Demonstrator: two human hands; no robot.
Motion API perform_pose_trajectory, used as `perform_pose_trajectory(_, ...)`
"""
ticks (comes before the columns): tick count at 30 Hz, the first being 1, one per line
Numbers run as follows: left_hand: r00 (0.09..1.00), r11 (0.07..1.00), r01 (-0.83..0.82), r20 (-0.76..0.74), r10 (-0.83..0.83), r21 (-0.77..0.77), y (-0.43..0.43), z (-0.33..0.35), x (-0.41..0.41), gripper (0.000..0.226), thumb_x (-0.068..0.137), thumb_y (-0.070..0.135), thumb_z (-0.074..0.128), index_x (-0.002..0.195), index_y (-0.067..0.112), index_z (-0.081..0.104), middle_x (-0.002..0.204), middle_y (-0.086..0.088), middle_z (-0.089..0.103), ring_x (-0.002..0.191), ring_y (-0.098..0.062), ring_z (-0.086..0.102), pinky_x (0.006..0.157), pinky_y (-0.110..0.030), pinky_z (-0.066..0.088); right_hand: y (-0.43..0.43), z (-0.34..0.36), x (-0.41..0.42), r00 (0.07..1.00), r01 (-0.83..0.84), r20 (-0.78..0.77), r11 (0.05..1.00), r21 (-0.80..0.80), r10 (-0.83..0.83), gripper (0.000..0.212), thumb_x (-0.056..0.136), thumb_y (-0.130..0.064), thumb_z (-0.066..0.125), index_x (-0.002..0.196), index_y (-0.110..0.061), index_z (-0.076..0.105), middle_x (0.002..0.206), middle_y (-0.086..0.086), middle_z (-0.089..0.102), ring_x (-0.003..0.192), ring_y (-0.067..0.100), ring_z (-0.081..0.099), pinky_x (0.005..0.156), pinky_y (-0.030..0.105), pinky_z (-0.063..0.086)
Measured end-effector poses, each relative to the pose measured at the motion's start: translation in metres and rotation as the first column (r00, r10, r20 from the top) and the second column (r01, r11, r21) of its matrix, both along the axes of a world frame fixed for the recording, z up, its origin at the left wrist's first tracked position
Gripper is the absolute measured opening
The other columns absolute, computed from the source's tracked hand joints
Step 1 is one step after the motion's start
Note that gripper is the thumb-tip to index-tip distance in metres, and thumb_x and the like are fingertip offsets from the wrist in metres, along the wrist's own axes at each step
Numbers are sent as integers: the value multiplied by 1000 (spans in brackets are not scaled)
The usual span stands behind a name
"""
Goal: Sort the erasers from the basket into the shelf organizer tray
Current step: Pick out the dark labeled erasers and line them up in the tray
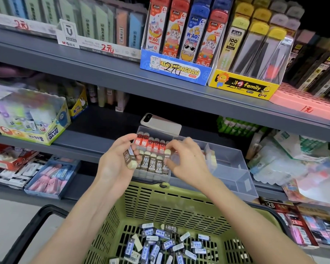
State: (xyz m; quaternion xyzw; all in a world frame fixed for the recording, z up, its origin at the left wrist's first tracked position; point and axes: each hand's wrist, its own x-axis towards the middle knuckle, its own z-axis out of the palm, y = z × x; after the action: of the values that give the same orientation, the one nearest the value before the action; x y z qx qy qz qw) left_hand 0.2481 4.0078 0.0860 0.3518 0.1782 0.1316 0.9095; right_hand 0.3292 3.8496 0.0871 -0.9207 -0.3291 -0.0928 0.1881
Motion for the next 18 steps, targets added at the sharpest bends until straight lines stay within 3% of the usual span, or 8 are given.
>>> perform_pose_trajectory(2, 1000, 1000, 3, 18, -3, 3, 1, 0, -1, 25, 98, 4, 36, 106, 8, 60, 60, 1, 57, 61, -11, 50, 65, -27, 43, -1, 0, 5, 991, -27, 128, 997, -68, 35, 23, 77, -29, 67, 96, -17, 70, 91, 1, 61, 91, 23, 45, 76, 31, 34)
perform_pose_trajectory(5, 1000, 999, -10, 26, 8, 53, 1, 0, -2, 21, 97, 2, 42, 106, 8, 60, 63, 1, 60, 62, -11, 53, 61, -25, 48, -2, -4, 7, 987, -59, 131, 965, -255, 95, 27, 86, -37, 56, 99, -21, 73, 93, 1, 54, 92, 21, 39, 79, 31, 30)
perform_pose_trajectory(7, 999, 995, -18, 40, 14, 98, 1, 0, -2, 17, 94, 1, 48, 105, 7, 59, 63, 2, 64, 62, -9, 60, 61, -23, 53, -2, -6, 4, 983, -20, 170, 965, -263, 67, 27, 88, -37, 54, 102, -23, 73, 91, 2, 53, 92, 22, 41, 79, 32, 32)
perform_pose_trajectory(9, 998, 991, -28, 57, 20, 132, 2, -1, -1, 15, 93, 2, 49, 103, 7, 60, 67, 2, 67, 69, -10, 67, 65, -22, 55, 2, -4, -9, 982, 4, 191, 999, -37, 4, 21, 87, -33, 60, 94, -20, 74, 83, 1, 59, 84, 19, 47, 75, 31, 37)
perform_pose_trajectory(10, 997, 989, -35, 70, 25, 146, 2, -2, -1, 15, 95, 3, 48, 101, 7, 61, 71, 1, 69, 77, -12, 70, 69, -23, 56, 6, -1, -18, 994, -15, 112, 993, 119, 2, 20, 86, -34, 61, 89, -20, 74, 79, -3, 61, 80, 13, 49, 73, 25, 38)
perform_pose_trajectory(12, 995, 987, -50, 98, 35, 156, 1, -3, 0, 14, 97, 6, 45, 96, 7, 59, 79, -1, 73, 93, -16, 70, 79, -26, 55, 17, 4, -37, 968, -43, -218, 942, 332, 122, 22, 84, -42, 60, 85, -23, 72, 74, -13, 63, 72, -1, 52, 68, 11, 38)
perform_pose_trajectory(14, 993, 990, -59, 107, 45, 129, -3, -3, 0, 14, 98, 8, 44, 94, 9, 57, 90, -4, 74, 102, -18, 68, 90, -31, 50, 30, 5, -52, 895, -20, -410, 936, 352, 174, 19, 82, -41, 63, 85, -24, 70, 76, -12, 65, 70, -3, 55, 66, 11, 44)
perform_pose_trajectory(18, 990, 977, -87, 125, 64, 193, -2, -5, -2, 9, 97, 14, 45, 97, 14, 55, 106, -5, 72, 107, -15, 65, 91, -31, 48, 44, 7, -58, 841, 92, -501, 859, 503, 203, 7, 86, -21, 64, 83, -15, 67, 76, -5, 64, 68, 2, 54, 67, 16, 48)
